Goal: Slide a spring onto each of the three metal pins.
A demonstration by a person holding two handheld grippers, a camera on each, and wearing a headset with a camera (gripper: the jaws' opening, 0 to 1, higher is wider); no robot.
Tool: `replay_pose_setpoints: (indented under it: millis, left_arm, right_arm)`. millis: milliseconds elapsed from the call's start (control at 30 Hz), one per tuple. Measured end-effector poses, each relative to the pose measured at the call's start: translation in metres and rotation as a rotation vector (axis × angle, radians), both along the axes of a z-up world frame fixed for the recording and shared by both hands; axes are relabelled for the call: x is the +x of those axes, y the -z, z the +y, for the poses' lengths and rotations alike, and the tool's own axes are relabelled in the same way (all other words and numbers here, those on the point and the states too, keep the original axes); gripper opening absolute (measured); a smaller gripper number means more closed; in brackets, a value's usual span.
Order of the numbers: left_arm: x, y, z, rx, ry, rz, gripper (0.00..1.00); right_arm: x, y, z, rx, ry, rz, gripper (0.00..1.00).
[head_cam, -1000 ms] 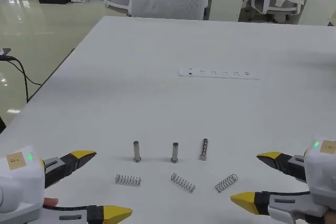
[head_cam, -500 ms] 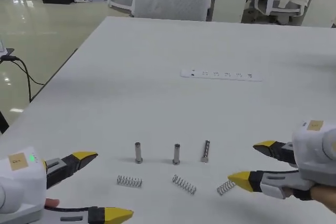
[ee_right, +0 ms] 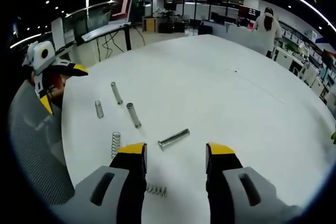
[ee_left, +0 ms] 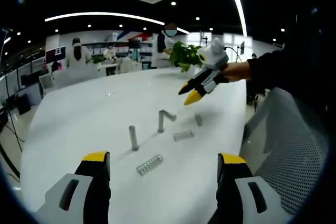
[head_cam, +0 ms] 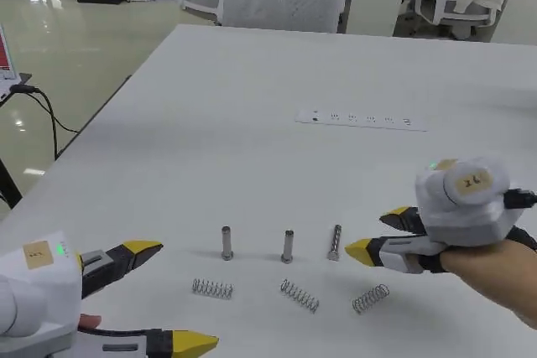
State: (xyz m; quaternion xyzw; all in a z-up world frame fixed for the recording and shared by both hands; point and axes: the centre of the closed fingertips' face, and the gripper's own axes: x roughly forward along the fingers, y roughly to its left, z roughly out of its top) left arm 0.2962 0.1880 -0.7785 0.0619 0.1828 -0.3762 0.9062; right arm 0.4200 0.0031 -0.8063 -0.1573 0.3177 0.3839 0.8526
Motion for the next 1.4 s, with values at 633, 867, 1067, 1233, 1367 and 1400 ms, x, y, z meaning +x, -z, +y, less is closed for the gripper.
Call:
replay_pose_setpoints:
  millis: [633,867,1067,1233,1367,1400]
  left_arm:
    - [0.0,0.0,0.0,-0.005,-0.002,0.002,0.78]
    - [0.001,0.002,0.002,-0.004,0.002,0.006,0.78]
    - [0.003,0.003,0.004,-0.007,0.0,0.007,0.77]
    - [0.004,0.004,0.005,-0.01,-0.002,0.007,0.77]
    - [0.003,0.004,0.004,-0.011,-0.002,0.008,0.77]
    - [0.003,0.004,0.004,-0.011,-0.002,0.009,0.77]
  right_arm:
    - [0.024,0.044,0.025,-0.089,0.121,0.188,0.28]
    - [0.031,0.05,0.029,-0.099,0.155,0.239,0.25]
    - [0.032,0.054,0.031,-0.136,0.15,0.243,0.21]
    - [0.031,0.058,0.03,-0.173,0.134,0.235,0.16]
    - [0.032,0.059,0.028,-0.226,0.089,0.229,0.08]
    - [0.033,0.058,0.029,-0.222,0.096,0.232,0.08]
